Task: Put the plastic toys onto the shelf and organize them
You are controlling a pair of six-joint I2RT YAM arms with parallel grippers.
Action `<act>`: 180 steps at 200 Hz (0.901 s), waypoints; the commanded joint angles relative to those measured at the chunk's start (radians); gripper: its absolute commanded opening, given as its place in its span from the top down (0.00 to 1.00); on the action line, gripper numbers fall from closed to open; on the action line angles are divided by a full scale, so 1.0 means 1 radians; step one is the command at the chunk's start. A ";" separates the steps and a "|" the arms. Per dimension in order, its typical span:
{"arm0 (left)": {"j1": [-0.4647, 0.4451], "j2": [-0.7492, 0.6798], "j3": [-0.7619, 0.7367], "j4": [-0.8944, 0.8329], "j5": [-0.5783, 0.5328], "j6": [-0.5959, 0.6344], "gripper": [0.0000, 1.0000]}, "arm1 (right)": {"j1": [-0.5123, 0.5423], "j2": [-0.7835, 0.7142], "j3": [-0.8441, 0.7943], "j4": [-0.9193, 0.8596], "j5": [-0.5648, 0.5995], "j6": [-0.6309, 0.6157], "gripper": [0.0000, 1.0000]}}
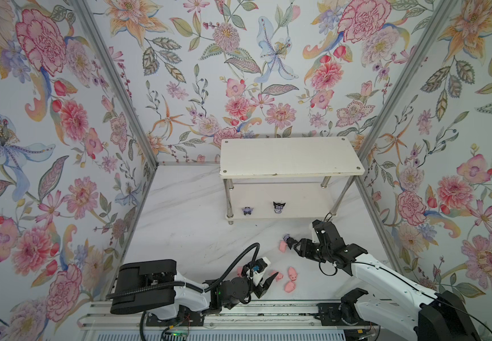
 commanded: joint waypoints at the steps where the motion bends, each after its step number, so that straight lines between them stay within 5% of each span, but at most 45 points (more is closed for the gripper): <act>1: -0.010 -0.014 -0.021 0.067 -0.077 -0.044 0.42 | -0.009 0.056 0.019 0.089 -0.047 -0.043 0.46; 35: -0.010 -0.245 -0.174 0.013 -0.281 -0.076 0.42 | -0.029 0.135 0.037 0.132 -0.055 -0.083 0.48; 70: -0.008 -0.704 -0.233 -0.494 -0.549 -0.203 0.43 | -0.052 0.226 0.050 0.190 -0.073 -0.110 0.57; 121: -0.008 -1.300 -0.348 -0.875 -0.655 -0.305 0.45 | -0.055 0.318 0.068 0.252 -0.084 -0.113 0.77; 148: -0.007 -1.389 -0.380 -0.887 -0.663 -0.292 0.47 | -0.055 0.283 0.084 0.187 -0.051 -0.146 0.83; 180: -0.006 -1.253 -0.374 -0.782 -0.708 -0.228 0.46 | -0.056 0.197 0.077 0.109 0.005 -0.173 0.91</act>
